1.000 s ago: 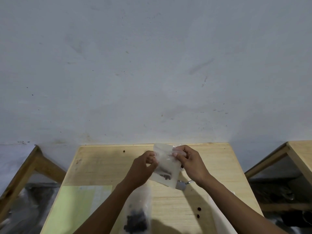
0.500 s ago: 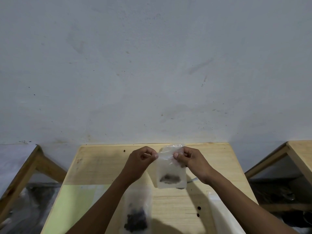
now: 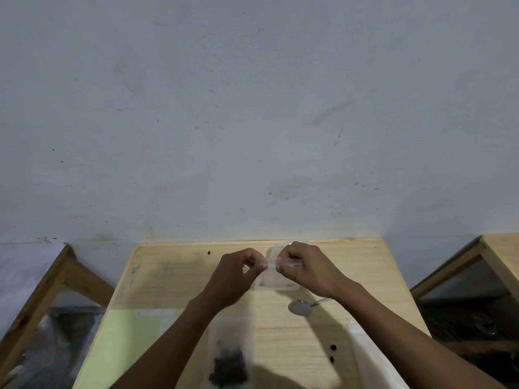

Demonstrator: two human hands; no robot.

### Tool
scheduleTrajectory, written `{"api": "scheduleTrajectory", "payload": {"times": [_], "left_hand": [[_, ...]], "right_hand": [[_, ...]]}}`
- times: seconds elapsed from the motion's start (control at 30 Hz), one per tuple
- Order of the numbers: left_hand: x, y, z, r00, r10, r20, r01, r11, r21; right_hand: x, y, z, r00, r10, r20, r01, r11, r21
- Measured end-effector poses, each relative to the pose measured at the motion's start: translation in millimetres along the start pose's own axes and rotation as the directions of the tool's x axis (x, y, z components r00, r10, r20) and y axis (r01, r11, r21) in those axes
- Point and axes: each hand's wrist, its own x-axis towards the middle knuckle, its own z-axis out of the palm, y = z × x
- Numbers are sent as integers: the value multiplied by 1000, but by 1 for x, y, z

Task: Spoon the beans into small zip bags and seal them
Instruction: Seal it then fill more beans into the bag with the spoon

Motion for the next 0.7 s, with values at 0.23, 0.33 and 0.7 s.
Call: {"api": "scheduleTrajectory", "payload": {"times": [0.23, 0.33, 0.7], "left_hand": [[-3, -3, 6, 993, 75, -94, -57, 983, 176], [-4, -2, 2, 991, 71, -111, -50, 983, 178], [-23, -14, -12, 987, 25, -156, -5, 992, 128]], "right_hand": [[2, -9, 5, 995, -96, -37, 88, 981, -175], [2, -8, 6, 996, -91, -20, 86, 979, -183], [-5, -3, 15, 998, -35, -56, 32, 998, -51]]}}
